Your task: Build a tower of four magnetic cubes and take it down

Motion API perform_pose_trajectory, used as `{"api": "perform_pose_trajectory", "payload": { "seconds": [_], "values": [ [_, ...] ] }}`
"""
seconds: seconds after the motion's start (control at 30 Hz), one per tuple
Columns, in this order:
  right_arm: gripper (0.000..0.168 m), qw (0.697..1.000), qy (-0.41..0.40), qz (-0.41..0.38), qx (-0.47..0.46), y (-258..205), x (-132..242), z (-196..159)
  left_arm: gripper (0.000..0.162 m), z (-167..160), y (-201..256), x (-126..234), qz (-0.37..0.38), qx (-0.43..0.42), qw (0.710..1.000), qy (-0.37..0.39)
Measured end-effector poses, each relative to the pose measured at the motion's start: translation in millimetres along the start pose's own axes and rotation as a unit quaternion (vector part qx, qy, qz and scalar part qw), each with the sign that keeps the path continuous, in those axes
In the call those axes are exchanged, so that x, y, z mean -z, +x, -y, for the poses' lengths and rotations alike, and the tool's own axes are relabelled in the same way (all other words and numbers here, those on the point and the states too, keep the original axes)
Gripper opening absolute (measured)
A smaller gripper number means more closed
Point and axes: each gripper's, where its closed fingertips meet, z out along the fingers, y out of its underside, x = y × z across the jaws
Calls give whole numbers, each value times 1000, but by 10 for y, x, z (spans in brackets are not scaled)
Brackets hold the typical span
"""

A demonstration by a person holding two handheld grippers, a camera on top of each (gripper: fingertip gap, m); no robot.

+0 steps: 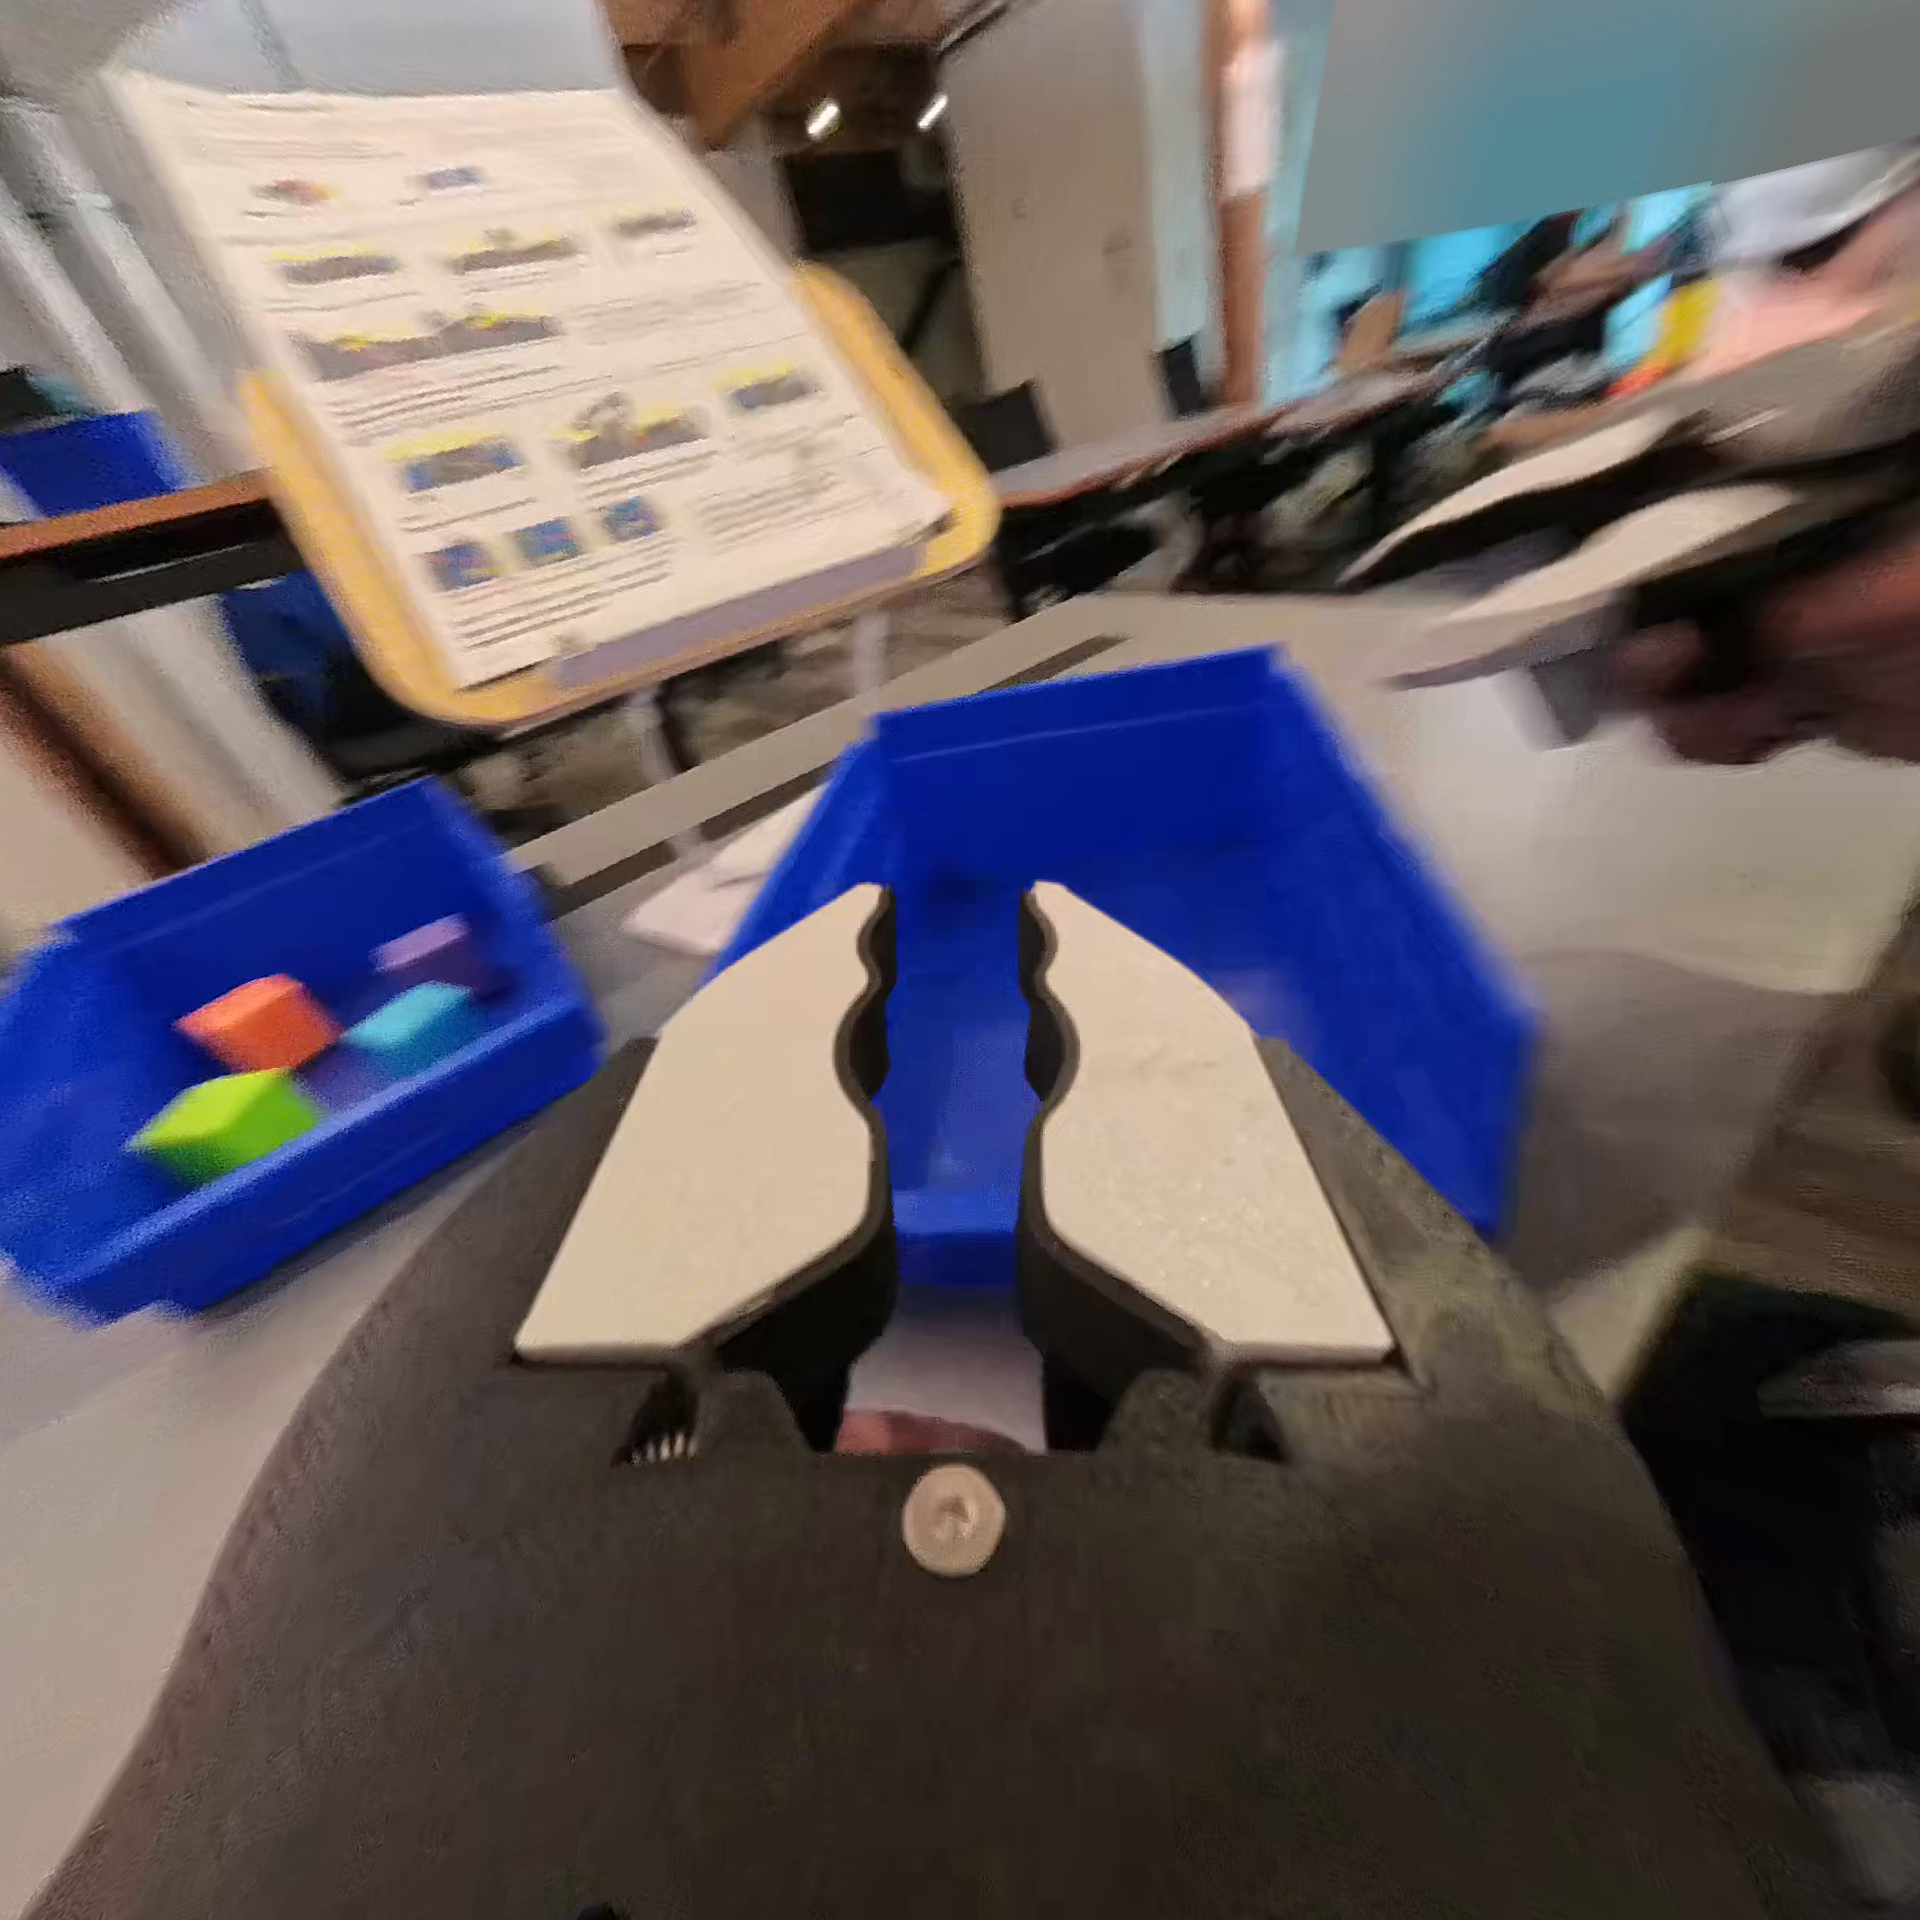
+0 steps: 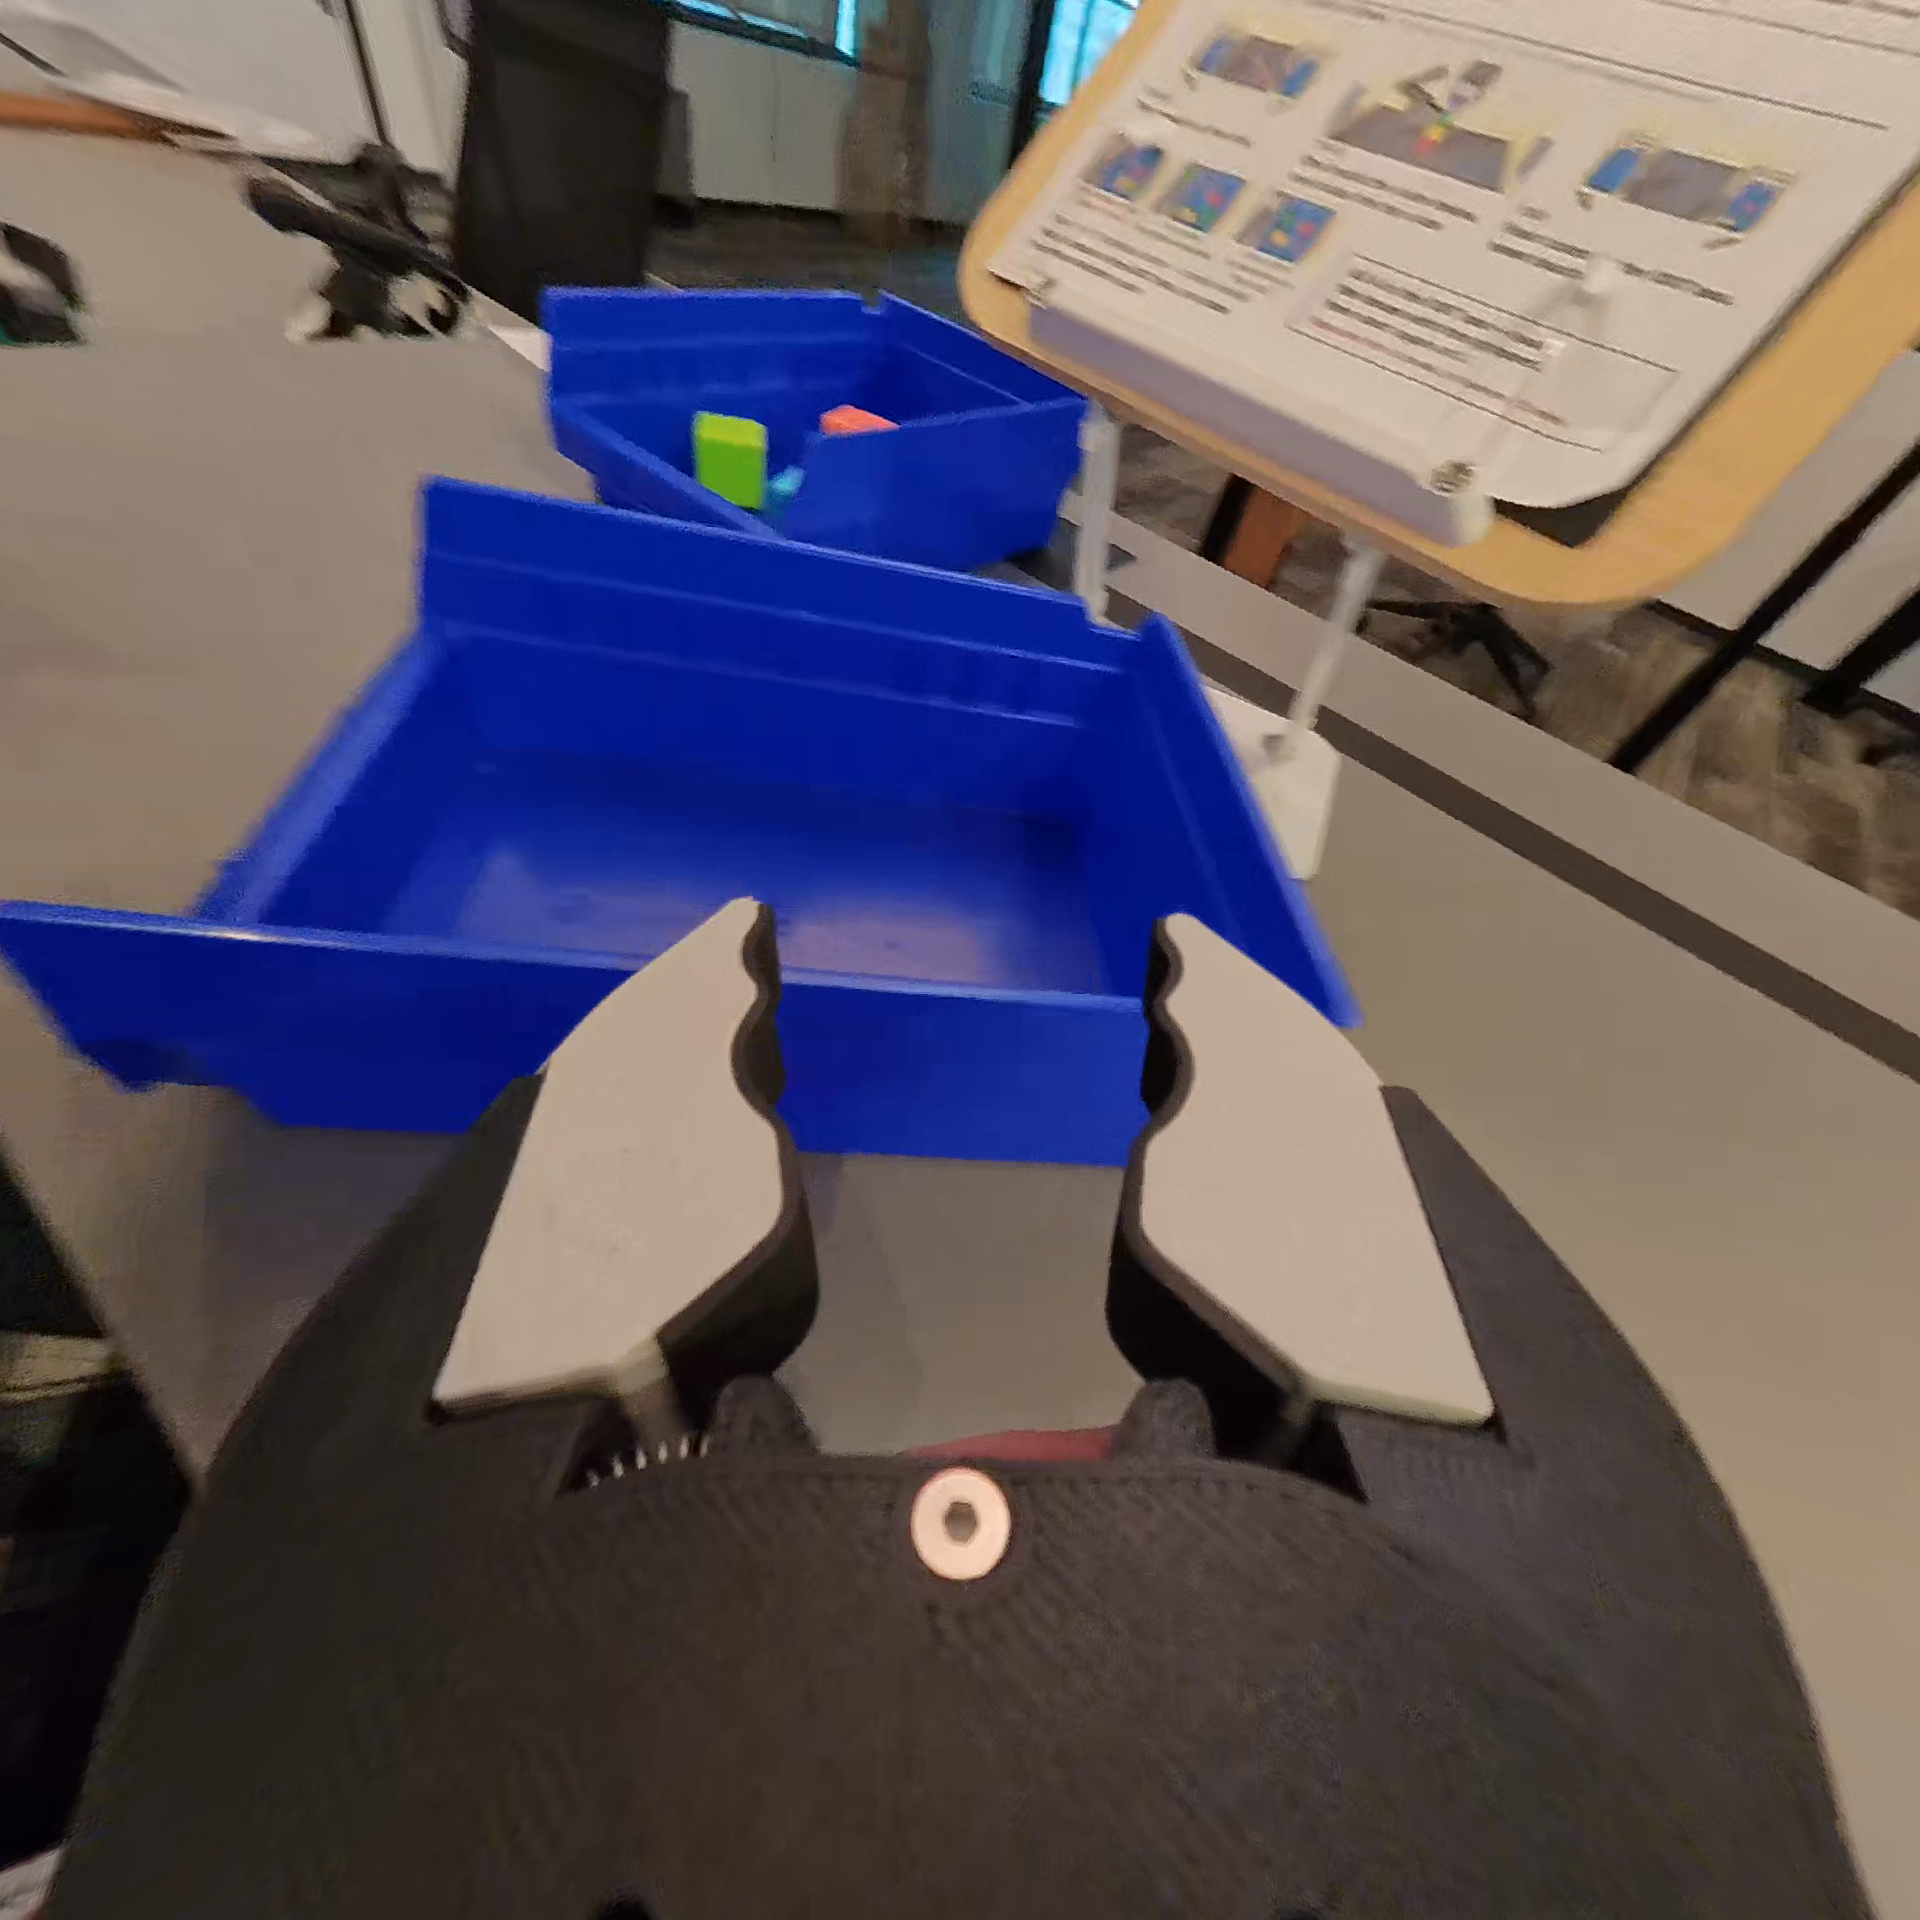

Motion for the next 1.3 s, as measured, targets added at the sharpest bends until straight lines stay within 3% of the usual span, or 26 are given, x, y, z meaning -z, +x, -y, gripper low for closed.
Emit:
{"api": "perform_pose_trajectory", "payload": {
  "seconds": [0.1, 0.27, 0.37, 0.47, 0.57, 0.67, 1.0, 1.1, 1.3],
  "values": [
    [91, 999, 17, 27, 5, -446, -38, 86, 30, -213, -545, -48, 66, -29, 996, -57],
    [100, 997, 33, 60, 24, -955, -123, 175, 42, -694, -925, -328, 49, -4, 989, -138],
    [98, 997, 20, 66, 47, -1116, -226, 150, 39, -906, -905, -489, 21, 5, 985, -170],
    [94, 996, 11, 70, 62, -1173, -297, 99, 19, -968, -729, -602, -19, 14, 984, -176],
    [79, 996, 1, 73, 59, -1104, -270, 30, 15, -975, -584, -678, -27, 4, 983, -182],
    [79, 996, -11, 78, 32, -934, -173, -61, 15, -945, -452, -731, -30, 9, 982, -188],
    [62, 998, -36, -17, -39, -42, 366, -434, 14, -773, 236, -1057, -88, -7, 981, -172],
    [68, 996, -40, -66, -49, 209, 545, -496, 8, -701, 398, -1163, -94, -11, 982, -165],
    [77, 992, -57, -97, -62, 223, 777, -639, 15, -609, 737, -1274, -128, -18, 978, -162]
  ]
}}
